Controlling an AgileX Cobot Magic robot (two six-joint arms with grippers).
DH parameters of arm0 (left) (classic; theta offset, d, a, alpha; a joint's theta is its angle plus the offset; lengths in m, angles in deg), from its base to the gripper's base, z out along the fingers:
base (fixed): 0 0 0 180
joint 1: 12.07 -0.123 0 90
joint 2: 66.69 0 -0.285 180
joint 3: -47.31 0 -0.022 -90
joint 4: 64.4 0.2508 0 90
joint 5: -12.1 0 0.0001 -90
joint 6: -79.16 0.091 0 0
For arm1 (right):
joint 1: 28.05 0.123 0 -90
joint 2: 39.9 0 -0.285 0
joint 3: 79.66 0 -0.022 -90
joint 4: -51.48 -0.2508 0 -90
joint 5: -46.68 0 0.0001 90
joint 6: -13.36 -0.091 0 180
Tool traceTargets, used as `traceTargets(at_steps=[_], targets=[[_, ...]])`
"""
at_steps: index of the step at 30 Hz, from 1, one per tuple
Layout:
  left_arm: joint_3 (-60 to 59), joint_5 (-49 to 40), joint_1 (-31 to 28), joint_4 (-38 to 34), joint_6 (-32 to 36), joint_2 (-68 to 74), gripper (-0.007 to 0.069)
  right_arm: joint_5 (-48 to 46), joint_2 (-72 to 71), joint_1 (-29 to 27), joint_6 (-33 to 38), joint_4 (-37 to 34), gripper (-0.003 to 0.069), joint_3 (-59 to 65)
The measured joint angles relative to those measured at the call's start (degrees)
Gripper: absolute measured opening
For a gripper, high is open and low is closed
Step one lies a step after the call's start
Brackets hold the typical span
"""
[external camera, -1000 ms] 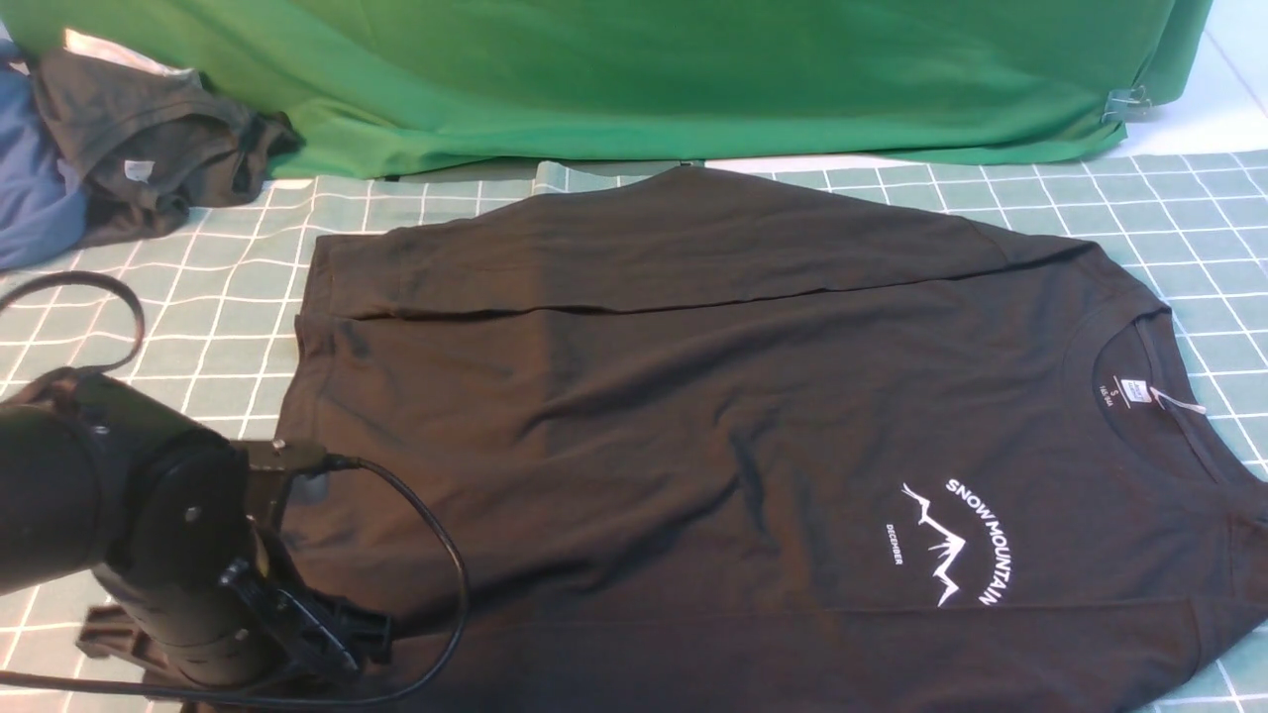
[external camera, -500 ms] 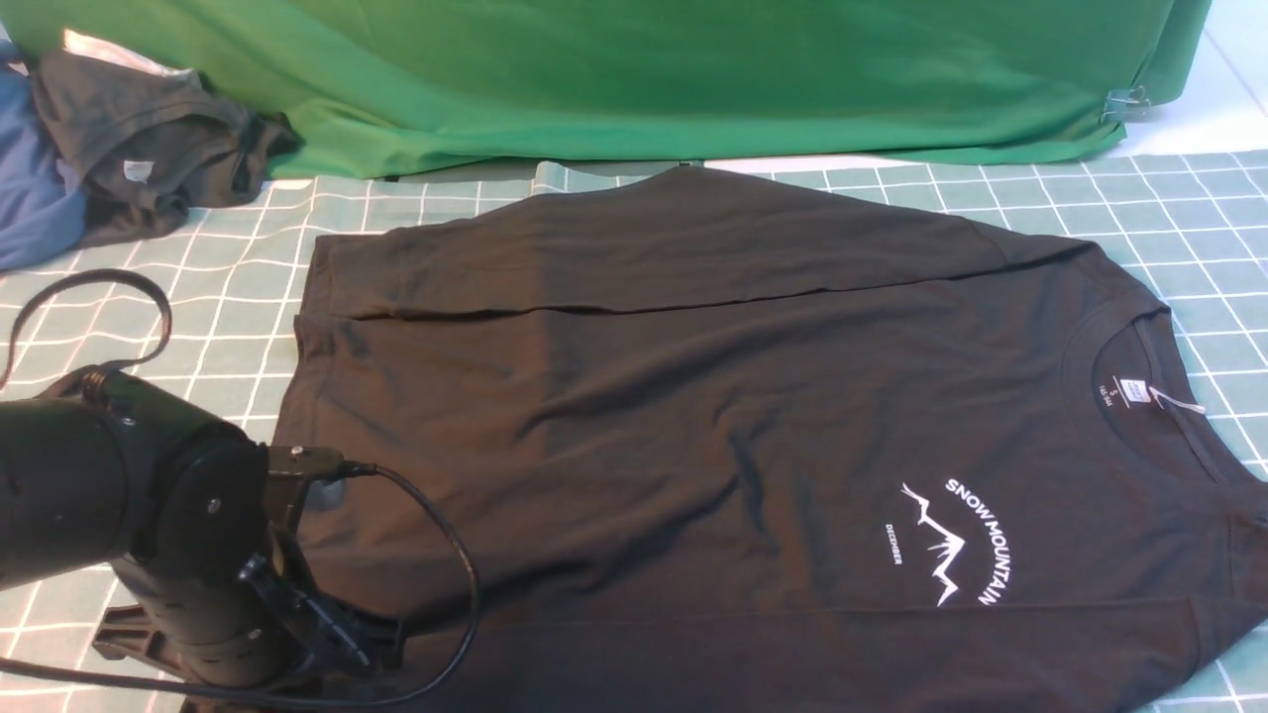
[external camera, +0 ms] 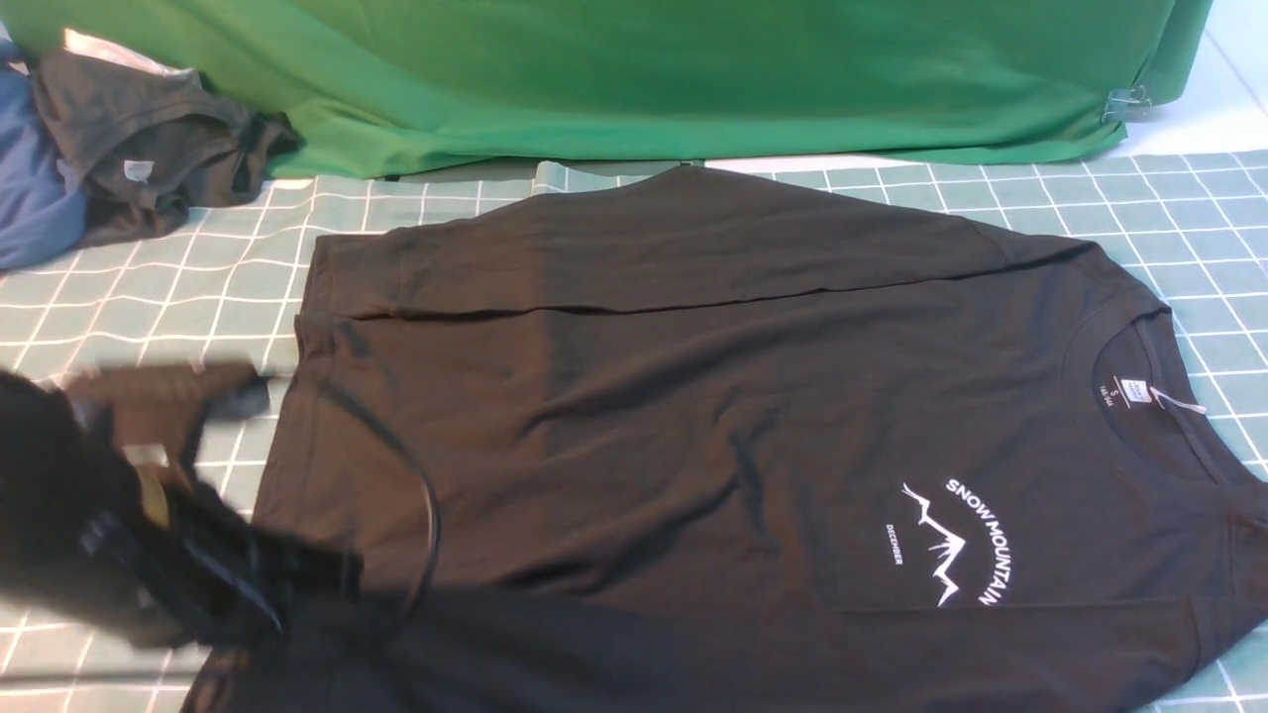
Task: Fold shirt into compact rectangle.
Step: 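Fold the left side of the black T-shirt inward over its body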
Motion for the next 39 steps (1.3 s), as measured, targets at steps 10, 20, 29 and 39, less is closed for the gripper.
traceTargets(at_steps=[10,20,29,39], targets=[[18.6,-0.5,0.0,8.9,0.0,5.4,0.0006,0.0,0.0,0.0,0.0,0.0,0.0087,0.0],[27.4,0.5,-0.9,17.4,-1.6,20.1,0.0006,0.0,0.0,0.0,0.0,0.1,0.0093,0.0],[35.1,1.7,-6.7,17.3,-1.0,32.2,0.0007,0.0,0.0,0.0,0.0,0.1,0.0098,0.0],[35.7,5.3,-7.1,13.6,4.8,35.3,0.0026,0.0,0.0,0.0,0.0,0.1,0.0103,0.0]])
